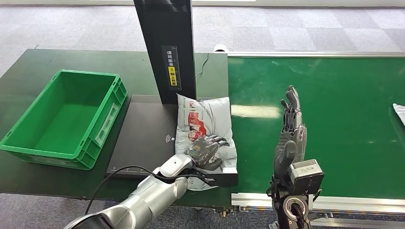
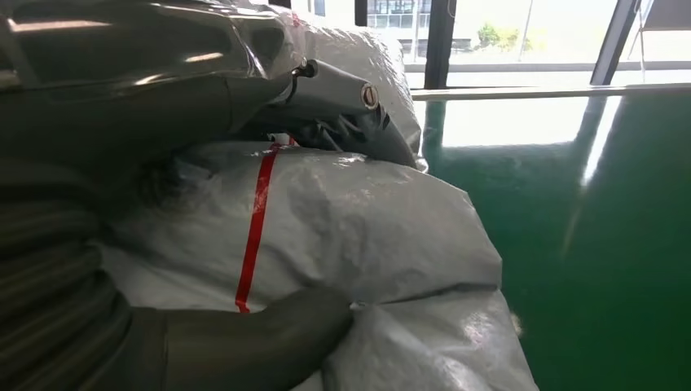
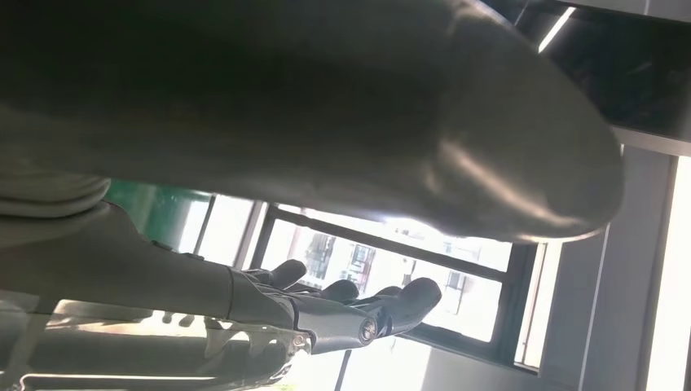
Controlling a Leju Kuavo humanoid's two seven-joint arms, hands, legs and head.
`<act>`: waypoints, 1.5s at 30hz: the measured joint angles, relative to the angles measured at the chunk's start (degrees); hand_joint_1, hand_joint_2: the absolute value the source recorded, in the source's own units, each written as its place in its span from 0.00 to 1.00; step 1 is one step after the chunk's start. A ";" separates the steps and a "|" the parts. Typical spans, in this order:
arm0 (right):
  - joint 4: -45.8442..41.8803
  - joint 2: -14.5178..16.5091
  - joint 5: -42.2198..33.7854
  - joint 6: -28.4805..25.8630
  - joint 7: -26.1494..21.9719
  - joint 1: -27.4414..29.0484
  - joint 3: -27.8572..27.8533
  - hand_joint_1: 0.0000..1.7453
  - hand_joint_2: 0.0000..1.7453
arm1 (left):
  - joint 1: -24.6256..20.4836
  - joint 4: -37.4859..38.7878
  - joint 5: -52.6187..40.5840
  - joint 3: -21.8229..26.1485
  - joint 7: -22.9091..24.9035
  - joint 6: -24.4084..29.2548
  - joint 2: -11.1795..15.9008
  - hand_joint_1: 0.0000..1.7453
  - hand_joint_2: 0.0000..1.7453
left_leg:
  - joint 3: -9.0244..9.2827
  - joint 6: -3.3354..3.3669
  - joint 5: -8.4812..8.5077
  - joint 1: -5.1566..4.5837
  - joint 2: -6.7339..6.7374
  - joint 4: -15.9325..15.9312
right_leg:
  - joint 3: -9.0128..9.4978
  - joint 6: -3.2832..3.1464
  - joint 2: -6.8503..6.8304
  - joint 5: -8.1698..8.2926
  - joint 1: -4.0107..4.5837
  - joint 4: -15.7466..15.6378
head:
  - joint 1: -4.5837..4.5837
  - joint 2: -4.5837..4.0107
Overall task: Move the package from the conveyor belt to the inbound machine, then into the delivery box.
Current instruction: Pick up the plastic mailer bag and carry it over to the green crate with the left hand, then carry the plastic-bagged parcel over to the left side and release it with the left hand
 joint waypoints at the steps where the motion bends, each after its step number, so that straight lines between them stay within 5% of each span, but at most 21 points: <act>1: 0.01 0.00 -0.07 0.01 0.00 -0.06 -0.01 0.00 0.00 | 0.00 0.16 -0.14 -0.21 0.04 0.08 -0.05 1.00 1.00 | 0.01 0.00 0.00 0.00 0.00 0.00 | 0.02 0.00 0.00 0.00 0.00 0.00 | 0.00 0.00; 11: 0.39 0.00 -0.42 0.00 0.00 -0.27 -0.06 0.00 0.00 | -0.04 0.87 1.63 -0.77 -1.09 4.80 -0.34 1.00 1.00 | 0.13 0.00 0.00 0.00 0.01 -0.01 | 0.12 0.00 0.00 0.00 0.00 0.00 | -0.01 0.00; 18: 0.55 -0.01 -1.29 -1.18 -0.22 -0.27 -0.21 0.00 0.00 | 0.29 -2.33 16.07 5.34 -17.71 14.03 -0.29 1.00 1.00 | 0.09 0.00 0.02 0.01 0.02 0.00 | 0.05 0.00 0.01 0.00 0.00 0.01 | -0.01 0.00; 21: 0.55 -0.11 -1.72 -2.78 -0.80 0.02 -0.30 0.00 0.00 | 1.72 -12.12 25.68 7.91 -22.24 13.28 0.41 1.00 1.00 | 0.04 0.00 0.02 0.00 0.05 0.00 | -0.01 0.00 0.02 0.00 0.00 0.01 | -0.01 -0.01; 27: 0.45 -0.54 -2.28 -4.82 -1.96 1.89 -1.08 0.00 0.00 | 7.49 -42.76 37.58 8.95 -21.63 9.67 4.50 1.00 1.00 | -0.09 0.00 0.01 0.02 0.08 -0.01 | -0.15 -0.01 0.04 -0.01 0.02 0.01 | -0.01 -0.01; 33: -0.60 -0.98 -2.25 -6.54 -3.16 6.00 -2.39 0.00 0.00 | 11.21 -67.57 37.22 13.48 -21.14 18.63 10.57 1.00 1.00 | -0.17 -0.02 0.00 0.04 0.07 -0.04 | -0.23 -0.03 0.04 -0.04 0.05 0.02 | -0.01 0.00; 39: -2.11 -1.03 -1.86 -6.32 -3.17 8.41 -2.94 0.00 0.00 | 8.67 -71.29 33.46 23.32 -19.28 23.96 14.77 1.00 1.00 | -0.14 -0.06 0.12 0.03 0.08 -0.04 | -0.20 -0.06 0.04 0.01 0.04 0.02 | 0.00 0.00; 45: -2.44 -1.03 -1.77 -6.32 -3.07 8.64 -2.97 0.00 0.00 | 8.36 -71.77 32.99 26.29 -19.70 24.04 15.79 1.00 1.00 | -0.14 -0.04 0.14 0.00 0.06 -0.02 | -0.18 -0.04 0.03 0.04 0.01 0.02 | 0.01 0.00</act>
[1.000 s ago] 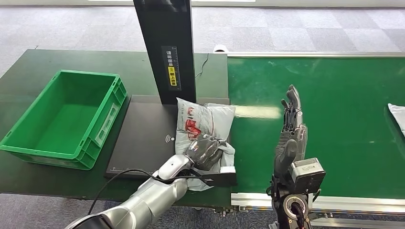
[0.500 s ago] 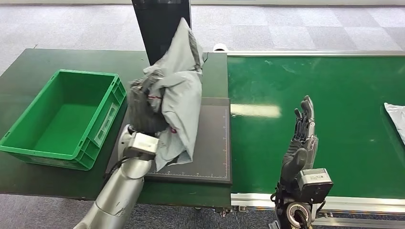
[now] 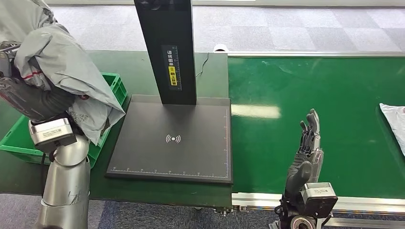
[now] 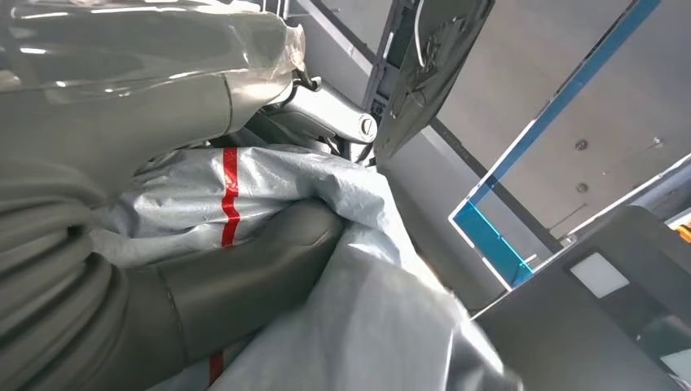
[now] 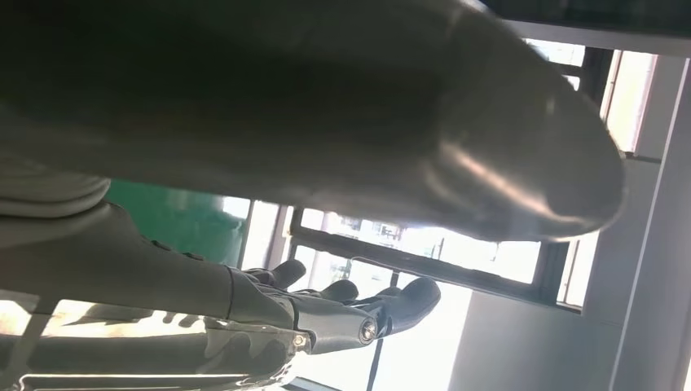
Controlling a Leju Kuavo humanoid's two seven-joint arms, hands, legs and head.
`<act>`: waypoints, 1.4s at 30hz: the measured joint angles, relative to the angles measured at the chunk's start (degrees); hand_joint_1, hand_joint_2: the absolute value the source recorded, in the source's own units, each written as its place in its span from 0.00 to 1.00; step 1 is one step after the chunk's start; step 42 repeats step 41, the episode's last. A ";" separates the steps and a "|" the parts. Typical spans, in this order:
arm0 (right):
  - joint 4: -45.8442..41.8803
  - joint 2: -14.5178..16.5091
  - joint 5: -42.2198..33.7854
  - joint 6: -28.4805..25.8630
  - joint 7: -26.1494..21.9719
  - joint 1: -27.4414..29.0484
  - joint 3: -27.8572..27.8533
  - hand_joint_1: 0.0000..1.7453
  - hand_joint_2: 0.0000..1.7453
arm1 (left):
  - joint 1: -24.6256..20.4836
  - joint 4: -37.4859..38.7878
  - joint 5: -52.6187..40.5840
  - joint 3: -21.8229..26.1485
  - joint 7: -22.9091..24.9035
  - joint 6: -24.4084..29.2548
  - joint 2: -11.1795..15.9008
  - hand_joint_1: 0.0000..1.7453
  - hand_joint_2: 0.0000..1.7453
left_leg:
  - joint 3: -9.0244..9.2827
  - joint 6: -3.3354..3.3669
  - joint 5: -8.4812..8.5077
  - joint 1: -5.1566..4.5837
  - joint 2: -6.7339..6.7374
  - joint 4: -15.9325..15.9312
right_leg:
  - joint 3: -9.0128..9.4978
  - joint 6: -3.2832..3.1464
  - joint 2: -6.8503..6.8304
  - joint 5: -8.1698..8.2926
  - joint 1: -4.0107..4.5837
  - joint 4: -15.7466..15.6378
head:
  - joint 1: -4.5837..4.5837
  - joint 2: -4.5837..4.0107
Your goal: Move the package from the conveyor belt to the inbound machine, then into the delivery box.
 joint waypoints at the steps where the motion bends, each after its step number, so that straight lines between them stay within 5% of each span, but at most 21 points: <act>1: -0.02 0.00 0.00 0.00 0.01 0.01 0.00 0.00 0.00 | 0.00 -0.02 -0.03 0.16 -0.02 0.00 0.09 1.00 1.00 | 0.00 0.00 0.00 0.00 0.00 0.00 | -0.01 0.00 0.00 0.00 0.00 0.00 | -0.01 -0.01; 7: -0.10 0.02 0.09 0.04 0.06 0.09 -0.02 0.00 0.00 | -0.09 0.00 -0.98 1.06 0.69 0.00 0.36 1.00 1.00 | -0.01 0.00 -0.01 0.02 0.00 -0.01 | -0.04 -0.01 0.00 0.00 0.02 0.00 | -0.01 -0.01; 11: -0.45 0.06 0.63 0.63 0.57 0.29 -0.02 0.00 0.00 | -3.62 4.06 -4.26 4.63 6.30 0.00 1.60 1.00 1.00 | 0.02 -0.02 0.01 0.03 0.02 -0.01 | -0.04 -0.04 0.01 0.01 0.03 0.00 | -0.01 -0.01; 20: -1.44 0.15 1.10 2.13 1.48 1.55 -0.03 0.00 0.00 | -19.26 40.86 -27.88 17.85 17.77 -0.02 9.85 1.00 1.00 | 0.07 -0.16 0.14 0.09 0.31 -0.02 | -0.11 -0.23 0.23 0.15 0.12 0.09 | -0.01 0.00; 27: -1.43 0.28 1.07 2.74 1.87 1.51 0.31 0.00 0.00 | -23.33 59.09 -40.03 18.45 26.03 -0.77 10.92 1.00 1.00 | -0.11 -0.15 0.13 0.06 0.16 0.00 | -0.19 -0.22 0.17 0.15 0.09 0.04 | 0.01 -0.01; 42: -1.43 0.28 0.60 2.75 1.89 1.60 0.33 0.00 0.00 | -25.02 68.22 -40.28 18.01 25.37 -3.63 10.67 1.00 1.00 | -0.16 -0.15 0.12 0.09 0.21 -0.01 | -0.29 -0.22 0.18 0.15 0.11 0.04 | 0.01 -0.01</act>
